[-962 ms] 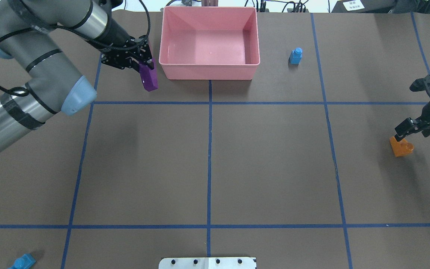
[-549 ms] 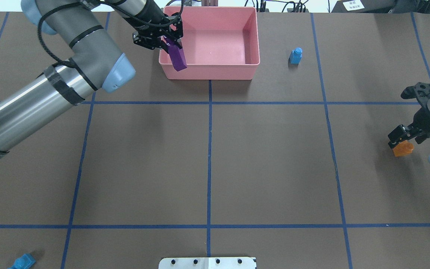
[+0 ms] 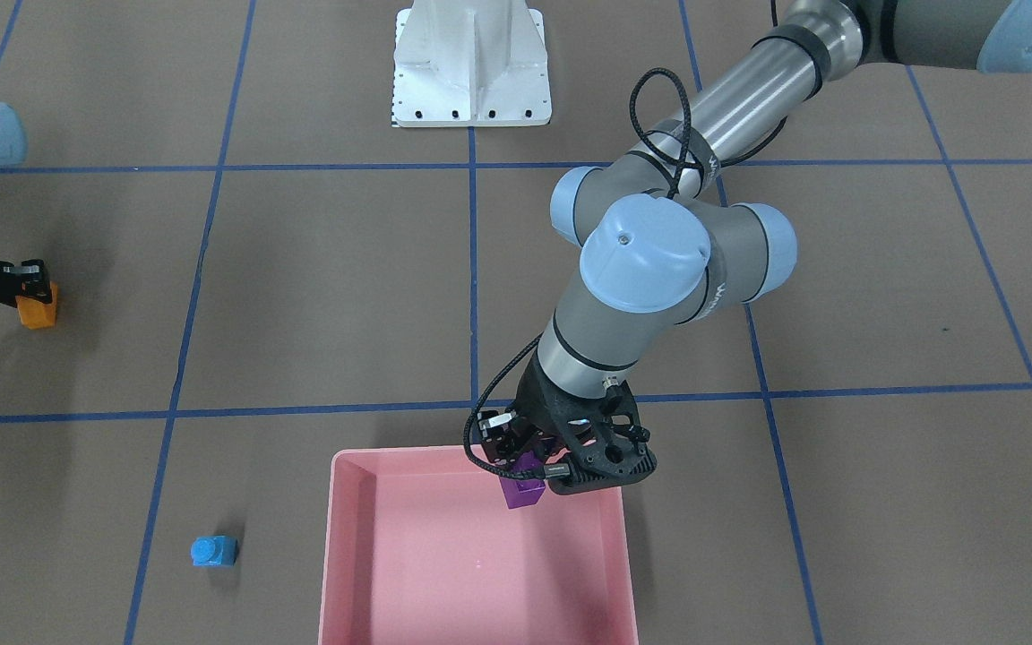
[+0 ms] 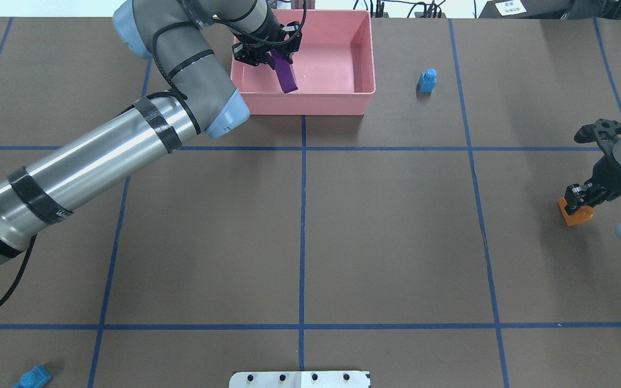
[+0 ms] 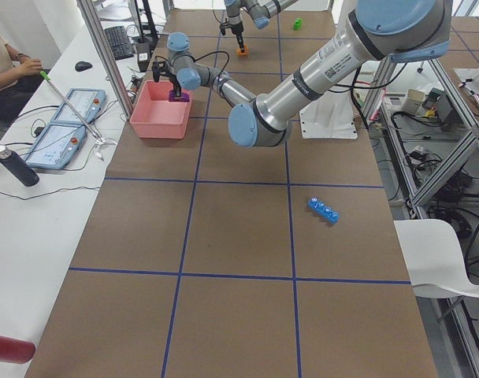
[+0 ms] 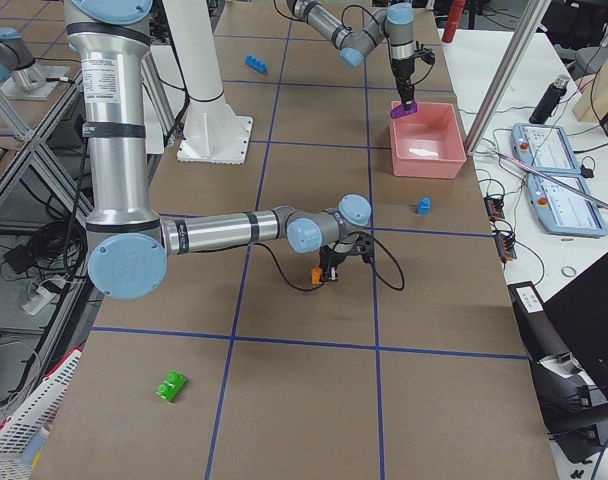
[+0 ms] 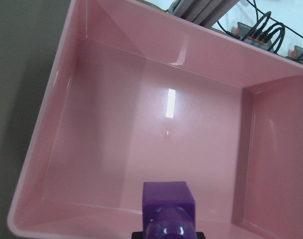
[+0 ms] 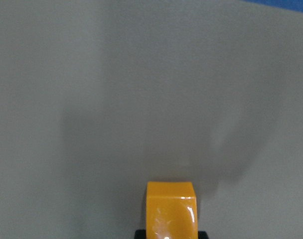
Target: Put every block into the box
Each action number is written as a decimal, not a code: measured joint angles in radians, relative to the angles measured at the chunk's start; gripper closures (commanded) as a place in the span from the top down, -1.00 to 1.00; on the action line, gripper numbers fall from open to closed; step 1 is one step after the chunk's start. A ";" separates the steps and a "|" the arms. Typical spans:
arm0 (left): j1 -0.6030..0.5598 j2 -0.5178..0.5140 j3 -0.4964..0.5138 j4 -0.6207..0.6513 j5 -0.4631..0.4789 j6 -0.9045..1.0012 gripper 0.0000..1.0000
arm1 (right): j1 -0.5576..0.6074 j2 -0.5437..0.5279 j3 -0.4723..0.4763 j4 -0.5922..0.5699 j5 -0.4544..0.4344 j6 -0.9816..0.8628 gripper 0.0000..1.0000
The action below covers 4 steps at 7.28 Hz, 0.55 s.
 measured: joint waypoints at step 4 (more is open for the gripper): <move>-0.015 0.082 -0.095 -0.060 -0.056 0.000 1.00 | 0.008 0.264 0.010 -0.018 0.003 0.249 -1.00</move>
